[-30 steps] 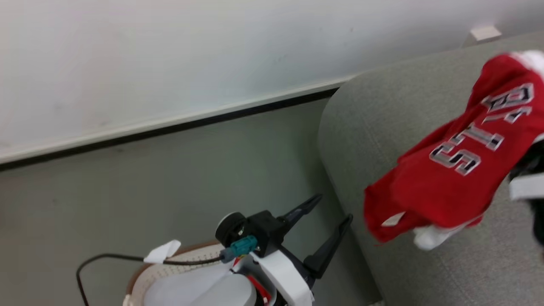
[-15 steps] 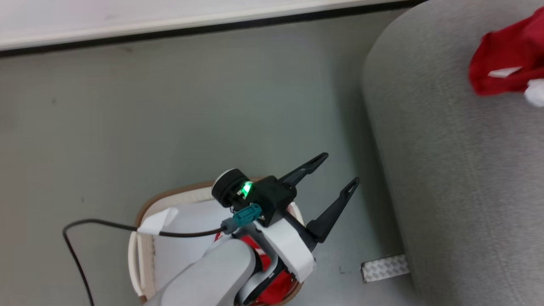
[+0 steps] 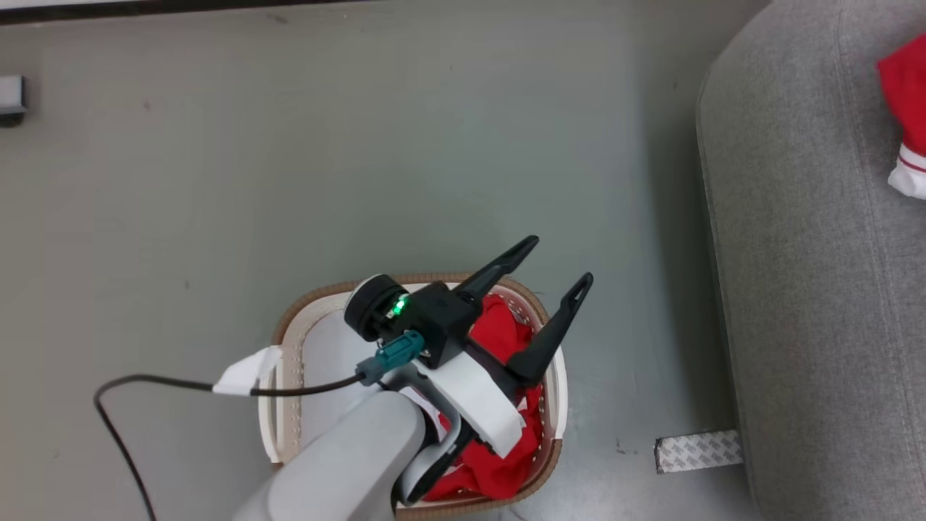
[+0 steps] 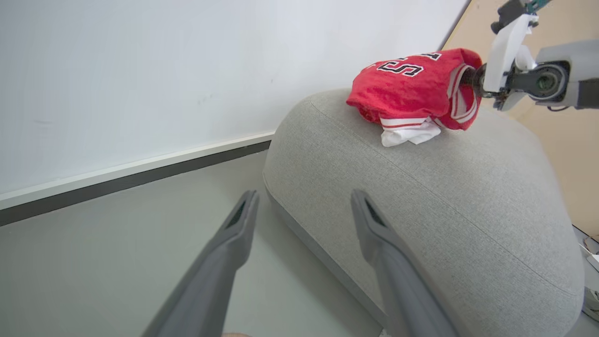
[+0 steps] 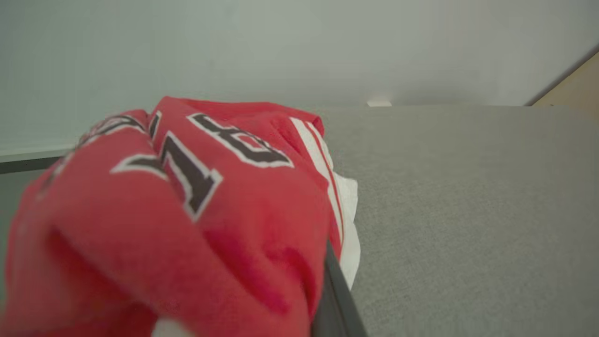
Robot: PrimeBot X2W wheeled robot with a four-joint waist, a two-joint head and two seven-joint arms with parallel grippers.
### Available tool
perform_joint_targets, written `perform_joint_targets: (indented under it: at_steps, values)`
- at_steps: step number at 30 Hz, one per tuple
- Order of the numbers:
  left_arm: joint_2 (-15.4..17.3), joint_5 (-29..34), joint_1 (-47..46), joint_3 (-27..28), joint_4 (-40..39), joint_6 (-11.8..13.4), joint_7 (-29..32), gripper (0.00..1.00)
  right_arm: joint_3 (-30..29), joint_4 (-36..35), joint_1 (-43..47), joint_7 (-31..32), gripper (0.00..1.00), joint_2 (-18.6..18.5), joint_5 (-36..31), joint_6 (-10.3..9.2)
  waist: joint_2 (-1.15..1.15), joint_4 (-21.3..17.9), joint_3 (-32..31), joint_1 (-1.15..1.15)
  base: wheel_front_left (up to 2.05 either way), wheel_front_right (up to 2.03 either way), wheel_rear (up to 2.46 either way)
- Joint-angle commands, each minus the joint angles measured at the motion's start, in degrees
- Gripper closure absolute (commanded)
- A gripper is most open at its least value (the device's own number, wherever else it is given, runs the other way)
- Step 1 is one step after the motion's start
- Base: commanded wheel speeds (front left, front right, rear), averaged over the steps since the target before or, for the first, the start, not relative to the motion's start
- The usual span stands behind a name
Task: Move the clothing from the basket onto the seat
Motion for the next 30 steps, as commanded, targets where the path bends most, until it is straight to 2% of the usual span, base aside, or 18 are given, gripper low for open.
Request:
perform_joint_targets:
  at_steps: [1,3,4,5,6,10,13,19,25,30]
  values:
    - [0.38,-0.55,0.13,0.49,0.33,0.22,-0.44,0.0,0.99,1.94,1.04,1.61,1.0,0.94,-0.65,-0.14,0.0,0.01,-0.74,-0.01,0.0,0.0,0.0]
    - [0.52,-0.81,0.35,0.56,0.55,0.3,-0.56,0.0,2.11,2.86,1.16,2.88,0.9,1.42,-0.56,-0.14,0.0,-0.08,-1.51,-0.01,0.0,0.0,0.0]
    - [0.67,-0.81,0.54,0.59,0.69,0.4,-0.56,0.0,2.52,3.16,1.25,3.33,0.79,1.61,-0.25,-0.14,0.0,-0.16,-1.97,-0.01,0.0,0.0,0.0]
    - [0.8,-1.04,0.8,0.63,0.91,0.43,-0.54,0.0,3.1,3.3,1.44,3.87,0.61,2.08,-0.06,-0.13,0.0,-0.3,-2.56,-0.01,0.0,0.0,0.0]
    - [0.91,-1.26,1.14,0.69,1.14,0.44,-0.62,0.0,3.8,3.25,1.75,4.54,0.0,2.53,0.11,-0.13,0.0,-0.5,-3.29,-0.01,0.0,0.0,0.0]
    - [0.87,-2.52,2.92,0.9,2.12,0.66,-1.32,0.0,7.12,2.5,3.03,8.53,0.0,3.1,0.61,-0.14,0.0,-1.42,-7.51,-0.01,0.0,0.0,0.0]
    - [0.79,-3.42,4.83,1.21,3.07,0.87,-1.92,0.0,10.45,1.18,5.05,14.07,0.0,3.41,1.8,-0.13,0.0,-2.09,-11.75,-0.01,0.0,0.0,0.0]
    - [0.82,-5.95,8.82,2.45,4.05,1.6,-3.12,0.0,18.1,-6.51,8.65,19.14,0.0,-0.19,3.73,-0.13,0.0,-3.01,-19.95,-0.01,0.0,0.0,0.0]
    - [0.93,-10.0,12.91,5.76,2.97,2.25,-3.87,0.0,22.14,-17.81,10.71,15.96,0.0,-4.32,7.3,-0.13,0.0,-2.68,-26.28,-0.01,0.0,0.0,0.0]
    - [2.79,-10.53,15.37,9.14,1.49,4.25,-4.31,0.0,20.53,-25.77,12.22,7.72,0.0,-5.61,9.1,-0.13,0.0,-1.07,-29.43,-0.01,0.0,0.0,0.0]
